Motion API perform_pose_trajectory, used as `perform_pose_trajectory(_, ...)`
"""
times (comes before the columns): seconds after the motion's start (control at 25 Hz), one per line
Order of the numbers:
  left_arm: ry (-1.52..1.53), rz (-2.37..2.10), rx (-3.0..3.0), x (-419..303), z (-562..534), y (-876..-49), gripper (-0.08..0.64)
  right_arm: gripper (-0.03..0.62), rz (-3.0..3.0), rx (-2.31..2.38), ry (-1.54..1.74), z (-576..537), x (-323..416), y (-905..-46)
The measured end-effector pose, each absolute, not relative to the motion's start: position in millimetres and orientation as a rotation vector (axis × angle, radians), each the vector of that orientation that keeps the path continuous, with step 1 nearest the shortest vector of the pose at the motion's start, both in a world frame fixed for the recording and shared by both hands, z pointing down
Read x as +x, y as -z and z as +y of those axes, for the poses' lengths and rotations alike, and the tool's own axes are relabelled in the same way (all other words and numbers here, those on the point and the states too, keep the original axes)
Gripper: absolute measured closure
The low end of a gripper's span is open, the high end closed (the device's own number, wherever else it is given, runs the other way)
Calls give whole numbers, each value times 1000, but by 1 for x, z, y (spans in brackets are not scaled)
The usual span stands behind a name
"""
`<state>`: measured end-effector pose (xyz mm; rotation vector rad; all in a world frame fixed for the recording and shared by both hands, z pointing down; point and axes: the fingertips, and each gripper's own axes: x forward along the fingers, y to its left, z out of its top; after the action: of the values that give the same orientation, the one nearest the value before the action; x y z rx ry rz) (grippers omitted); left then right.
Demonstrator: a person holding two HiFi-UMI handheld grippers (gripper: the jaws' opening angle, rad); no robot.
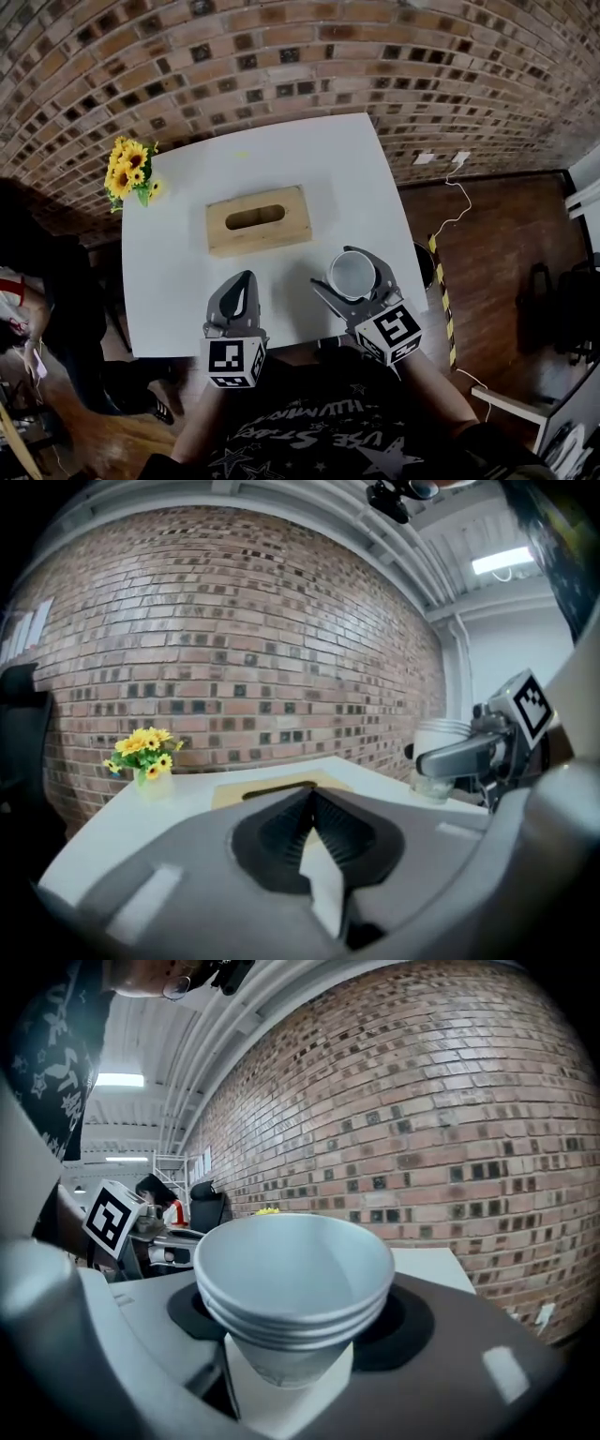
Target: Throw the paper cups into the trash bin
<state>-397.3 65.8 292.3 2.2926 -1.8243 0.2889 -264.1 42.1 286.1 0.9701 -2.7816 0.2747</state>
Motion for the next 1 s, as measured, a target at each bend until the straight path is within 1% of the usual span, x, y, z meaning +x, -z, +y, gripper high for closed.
perform_pose_trajectory(0.12, -306, -1823, 2305, -369, 65, -286, 555, 249, -2771, 986, -330, 39, -234, -284)
perform_pose_trajectory(0.32, -315, -1807, 2320, -348, 68, -289, 555, 249, -2767, 1020, -407, 34, -213, -288)
perform_pose_trajectory(0.56, -308, -1733, 2368, -345, 66, -293, 555, 249, -2777, 1068, -372, 33, -234, -287)
perform_pose_trajectory(0.76, -257, -1681, 2386, -350, 66, -285, 555, 249, -2770, 987, -342, 52, -263, -270)
perform_pose_trajectory(1.0, -252, -1607, 2411, -354, 67, -292, 555, 247, -2693, 1095, -366, 59, -248, -281)
